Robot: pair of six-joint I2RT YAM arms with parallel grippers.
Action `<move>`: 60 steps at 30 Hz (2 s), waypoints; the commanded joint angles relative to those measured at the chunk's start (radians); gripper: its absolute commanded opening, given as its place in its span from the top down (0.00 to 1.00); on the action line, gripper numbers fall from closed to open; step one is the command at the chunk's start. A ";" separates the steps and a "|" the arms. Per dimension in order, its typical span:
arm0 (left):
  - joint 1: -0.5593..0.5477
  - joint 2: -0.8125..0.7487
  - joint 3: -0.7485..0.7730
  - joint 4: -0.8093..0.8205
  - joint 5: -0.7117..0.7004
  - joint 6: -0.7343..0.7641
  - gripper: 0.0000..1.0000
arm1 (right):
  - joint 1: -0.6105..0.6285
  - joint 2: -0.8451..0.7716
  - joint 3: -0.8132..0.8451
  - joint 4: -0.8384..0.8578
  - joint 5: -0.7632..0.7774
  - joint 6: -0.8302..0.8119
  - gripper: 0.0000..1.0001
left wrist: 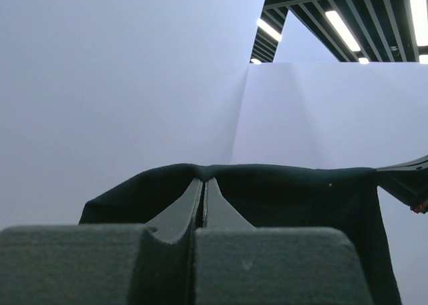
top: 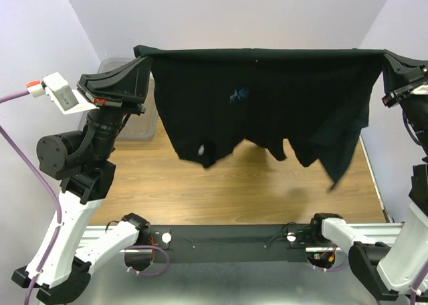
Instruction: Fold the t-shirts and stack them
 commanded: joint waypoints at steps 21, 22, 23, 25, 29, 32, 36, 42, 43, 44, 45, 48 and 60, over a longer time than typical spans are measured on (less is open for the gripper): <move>0.017 0.535 -0.413 -0.015 -0.008 -0.088 1.00 | -0.012 0.032 -1.233 0.225 0.120 -0.277 1.00; 0.017 0.561 -0.433 -0.012 -0.005 -0.099 1.00 | -0.012 0.064 -1.260 0.256 0.125 -0.280 1.00; 0.014 0.574 -0.448 -0.006 0.003 -0.105 1.00 | -0.012 0.083 -1.276 0.262 0.119 -0.284 0.99; 0.011 0.597 -0.471 0.009 0.003 -0.113 1.00 | -0.012 0.110 -1.285 0.264 0.095 -0.274 0.99; 0.010 0.597 -0.471 0.029 0.018 -0.095 1.00 | -0.012 0.074 -1.274 0.259 0.021 -0.268 0.99; -0.003 0.566 -0.488 0.021 0.073 -0.107 1.00 | -0.012 -0.050 -1.305 0.168 -0.132 -0.389 1.00; -0.075 0.480 -0.599 0.000 0.184 -0.168 1.00 | -0.012 -0.188 -1.346 -0.142 -0.335 -0.800 1.00; -0.239 0.338 -0.867 -0.037 0.167 -0.308 1.00 | -0.012 -0.219 -1.411 -0.255 -0.257 -0.908 0.93; -0.248 0.330 -0.887 -0.040 0.160 -0.318 1.00 | -0.012 -0.204 -1.412 -0.246 -0.255 -0.905 0.93; -0.253 0.324 -0.902 -0.044 0.152 -0.326 1.00 | -0.012 -0.192 -1.414 -0.233 -0.254 -0.888 0.93; -0.256 0.313 -0.927 -0.048 0.124 -0.338 1.00 | -0.012 -0.181 -1.409 -0.226 -0.258 -0.858 0.94; -0.260 0.284 -0.944 -0.049 0.080 -0.349 1.00 | -0.012 -0.138 -1.399 -0.187 -0.245 -0.787 0.99; -0.263 0.262 -0.869 -0.183 0.084 -0.272 0.62 | -0.012 -0.123 -1.409 -0.250 -0.189 -0.822 0.70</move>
